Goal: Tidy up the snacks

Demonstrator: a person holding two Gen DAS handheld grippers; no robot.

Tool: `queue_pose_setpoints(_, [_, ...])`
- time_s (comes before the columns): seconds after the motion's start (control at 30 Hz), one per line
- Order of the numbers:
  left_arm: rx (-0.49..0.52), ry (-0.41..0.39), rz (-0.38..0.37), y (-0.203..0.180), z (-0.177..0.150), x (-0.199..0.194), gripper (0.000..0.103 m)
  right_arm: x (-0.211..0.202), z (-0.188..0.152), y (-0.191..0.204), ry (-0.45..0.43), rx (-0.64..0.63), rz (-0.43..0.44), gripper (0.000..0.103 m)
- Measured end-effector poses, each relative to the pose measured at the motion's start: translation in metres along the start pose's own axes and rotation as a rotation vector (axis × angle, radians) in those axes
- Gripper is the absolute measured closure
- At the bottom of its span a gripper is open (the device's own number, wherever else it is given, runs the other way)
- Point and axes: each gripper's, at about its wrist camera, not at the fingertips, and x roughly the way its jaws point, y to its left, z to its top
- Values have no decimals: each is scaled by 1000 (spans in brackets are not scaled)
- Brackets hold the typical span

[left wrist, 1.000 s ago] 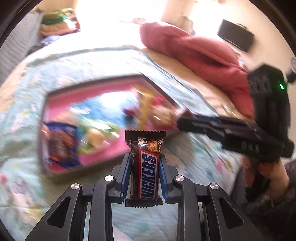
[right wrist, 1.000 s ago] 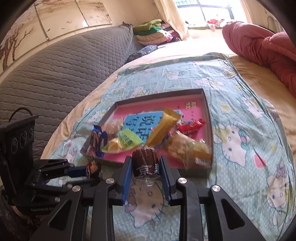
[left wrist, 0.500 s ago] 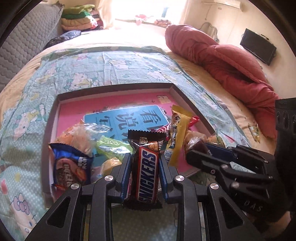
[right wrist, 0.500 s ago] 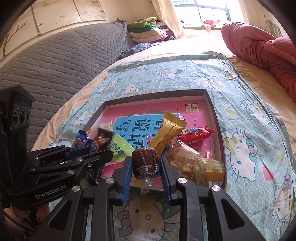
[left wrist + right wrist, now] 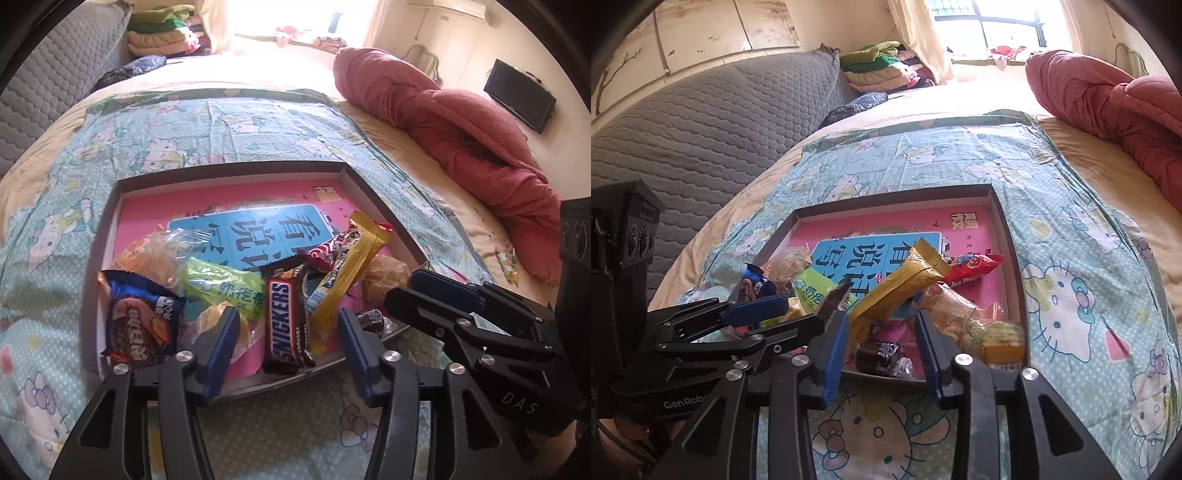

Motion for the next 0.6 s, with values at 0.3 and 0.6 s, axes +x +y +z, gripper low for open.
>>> queue_pose_setpoints(0.3, [-8, -58, 57, 3, -9, -46, 30, -33, -2, 0, -63, 26, -16, 50])
queue_pose_setpoints(0.6, [-52, -67, 113, 4, -34, -81, 23, -58, -13, 15, -85, 11, -74, 28])
